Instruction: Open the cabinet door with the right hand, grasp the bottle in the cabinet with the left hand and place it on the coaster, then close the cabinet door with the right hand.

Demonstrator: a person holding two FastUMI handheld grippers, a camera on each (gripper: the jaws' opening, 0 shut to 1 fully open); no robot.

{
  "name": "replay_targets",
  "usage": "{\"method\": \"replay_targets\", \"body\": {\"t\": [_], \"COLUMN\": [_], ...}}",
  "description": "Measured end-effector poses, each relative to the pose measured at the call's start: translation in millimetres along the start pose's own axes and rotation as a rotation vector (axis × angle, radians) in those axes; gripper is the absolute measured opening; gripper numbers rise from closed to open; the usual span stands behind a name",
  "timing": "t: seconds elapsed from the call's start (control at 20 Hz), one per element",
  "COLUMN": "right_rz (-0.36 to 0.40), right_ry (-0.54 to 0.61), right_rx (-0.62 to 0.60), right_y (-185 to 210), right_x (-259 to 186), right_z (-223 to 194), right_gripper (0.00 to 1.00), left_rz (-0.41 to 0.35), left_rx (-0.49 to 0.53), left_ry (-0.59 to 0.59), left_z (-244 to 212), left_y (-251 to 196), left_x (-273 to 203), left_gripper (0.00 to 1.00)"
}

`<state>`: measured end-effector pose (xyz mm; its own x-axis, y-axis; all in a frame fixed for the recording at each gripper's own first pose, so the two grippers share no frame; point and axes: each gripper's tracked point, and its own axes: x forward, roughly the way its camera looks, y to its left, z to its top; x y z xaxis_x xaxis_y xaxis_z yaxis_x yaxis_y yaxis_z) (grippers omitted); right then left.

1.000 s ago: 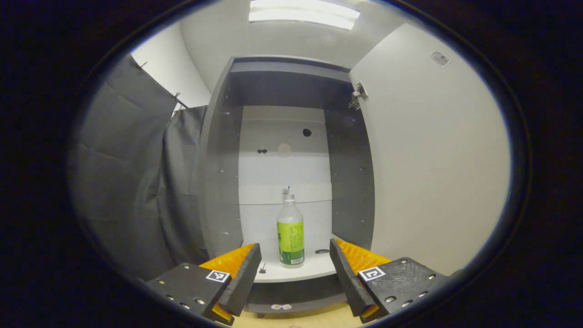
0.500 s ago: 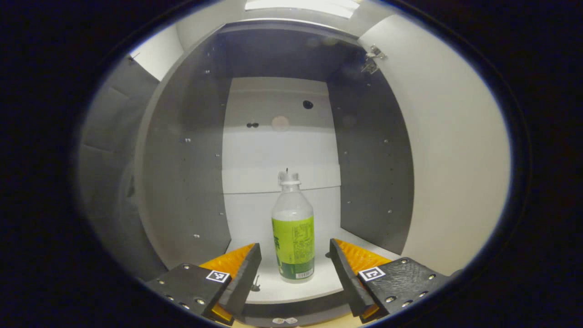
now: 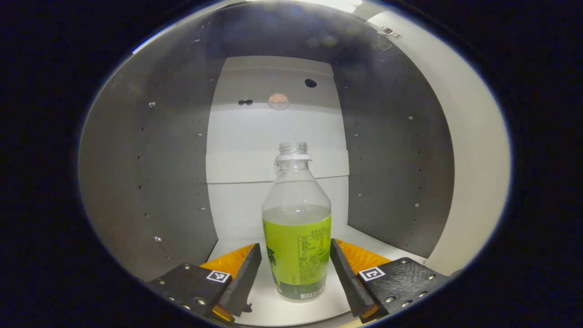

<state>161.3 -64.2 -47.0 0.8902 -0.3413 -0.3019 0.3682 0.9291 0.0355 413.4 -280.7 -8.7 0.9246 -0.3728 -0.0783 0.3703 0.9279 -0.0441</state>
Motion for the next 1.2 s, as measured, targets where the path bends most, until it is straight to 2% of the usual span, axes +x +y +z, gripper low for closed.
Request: {"method": "replay_targets", "body": {"t": [0.05, 0.1, 0.2, 0.25, 0.3, 0.4, 0.7, 0.75, 0.8, 0.85, 0.95, 1.0, 1.2], "right_rz": [-0.014, -0.020, -0.023, -0.021, -0.011, 0.015, 0.099, 0.107, 0.115, 0.125, 0.151, 0.161, 0.191], "right_ry": [-0.006, -0.009, -0.030, -0.043, -0.050, -0.063, -0.066, -0.067, -0.069, -0.072, -0.077, -0.079, -0.088], "right_rx": [0.000, 0.000, -0.002, -0.001, 0.001, -0.006, -0.039, -0.046, -0.054, -0.059, -0.062, -0.061, -0.073], "right_y": [-1, 1, 5, 6, 8, 10, 3, 0, -1, -3, -2, -2, -8], "right_x": [1, 2, 2, 3, 2, 2, -5, -6, -8, -11, -16, -18, -25], "right_z": [1, 1, 6, 9, 12, 16, 17, 16, 16, 17, 18, 18, 20], "right_gripper": [0.96, 0.96, 0.96, 0.96, 0.95, 0.95, 0.95, 0.95, 0.95, 0.95, 0.95, 0.95, 0.95], "left_rz": [-0.002, -0.003, -0.019, -0.022, -0.023, -0.018, 0.030, 0.036, 0.050, 0.064, 0.080, 0.085, 0.110], "left_rx": [-0.006, -0.010, -0.021, -0.024, -0.031, -0.046, -0.038, -0.039, -0.035, -0.033, -0.038, -0.041, -0.031], "left_ry": [-0.005, -0.005, -0.009, -0.010, -0.013, -0.017, -0.058, -0.058, -0.058, -0.061, -0.067, -0.069, -0.073], "left_z": [2, 2, 4, 6, 9, 16, 33, 31, 30, 29, 27, 26, 17], "left_y": [-1, -2, -2, -1, 1, 2, 7, 9, 11, 14, 16, 16, 17], "left_x": [-1, -1, -4, -9, -13, -28, -90, -100, -111, -125, -147, -159, -199], "left_gripper": [0.86, 0.65, 0.65, 0.70, 0.66, 0.66, 0.66, 0.70, 0.70, 0.66, 0.66, 0.70, 0.70]}}
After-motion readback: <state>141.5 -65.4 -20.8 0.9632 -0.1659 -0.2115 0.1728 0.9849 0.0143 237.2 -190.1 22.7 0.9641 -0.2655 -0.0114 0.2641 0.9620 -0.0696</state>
